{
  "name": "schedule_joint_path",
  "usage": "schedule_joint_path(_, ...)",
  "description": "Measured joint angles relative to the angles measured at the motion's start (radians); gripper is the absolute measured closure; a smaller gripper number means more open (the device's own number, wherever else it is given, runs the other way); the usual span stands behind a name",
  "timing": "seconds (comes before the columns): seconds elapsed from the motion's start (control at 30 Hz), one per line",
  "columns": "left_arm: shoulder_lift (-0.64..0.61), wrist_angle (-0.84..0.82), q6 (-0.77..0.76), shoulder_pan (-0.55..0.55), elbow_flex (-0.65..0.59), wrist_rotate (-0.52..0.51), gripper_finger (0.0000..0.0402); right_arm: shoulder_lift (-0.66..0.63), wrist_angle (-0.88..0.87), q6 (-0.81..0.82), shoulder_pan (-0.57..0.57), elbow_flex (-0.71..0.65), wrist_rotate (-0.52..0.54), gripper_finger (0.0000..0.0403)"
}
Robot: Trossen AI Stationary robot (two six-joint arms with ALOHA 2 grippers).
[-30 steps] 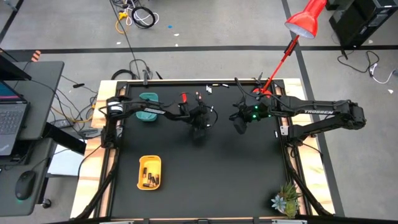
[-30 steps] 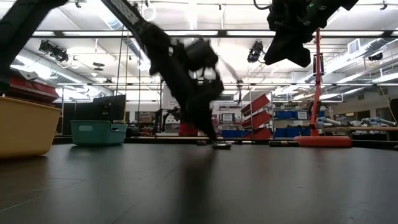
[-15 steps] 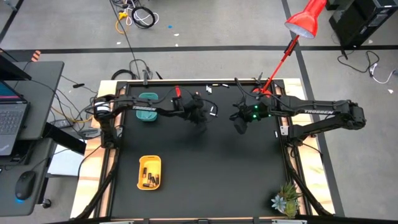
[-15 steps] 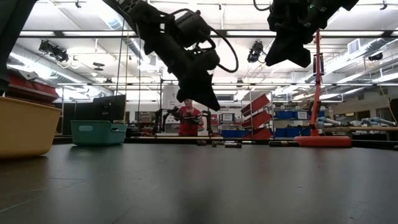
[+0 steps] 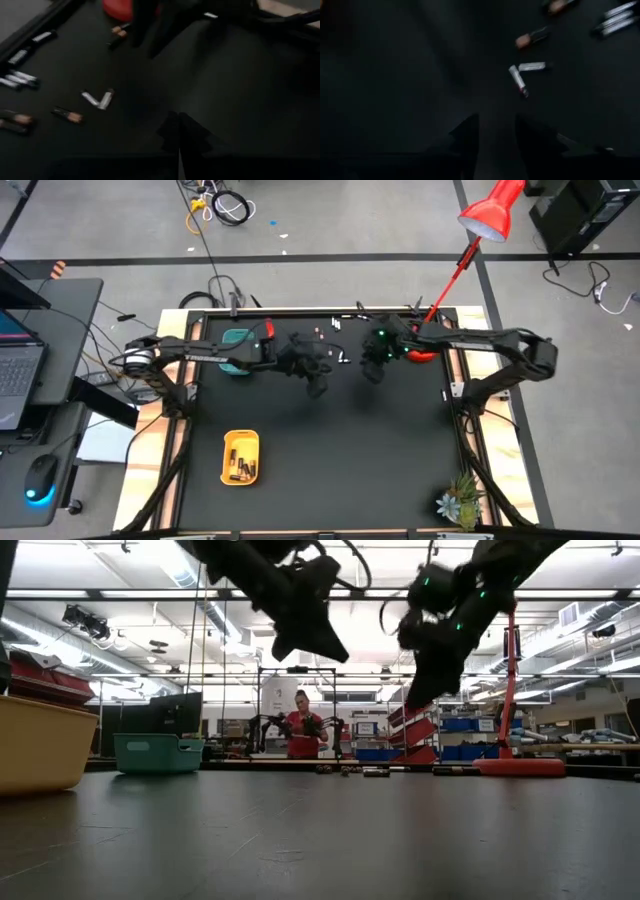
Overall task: Sort batteries
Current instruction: Put the white battery into the blue bin
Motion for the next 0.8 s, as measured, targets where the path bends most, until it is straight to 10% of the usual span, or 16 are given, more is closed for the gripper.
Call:
schedule_joint_path(0.33, -0.136, 0.372, -0.336, -0.054, -0.366, -0.057, 0.0393, 0.164, 0.140, -0.215, -0.018, 0.000, -0.023, 0.0235)
schedule_joint_path(0.8, -0.180, 0.318, -0.427, -0.094, -0.387, -0.161, 0.0392, 0.294, 0.274, -0.271, -0.056, 0.005, -0.022, 0.0242)
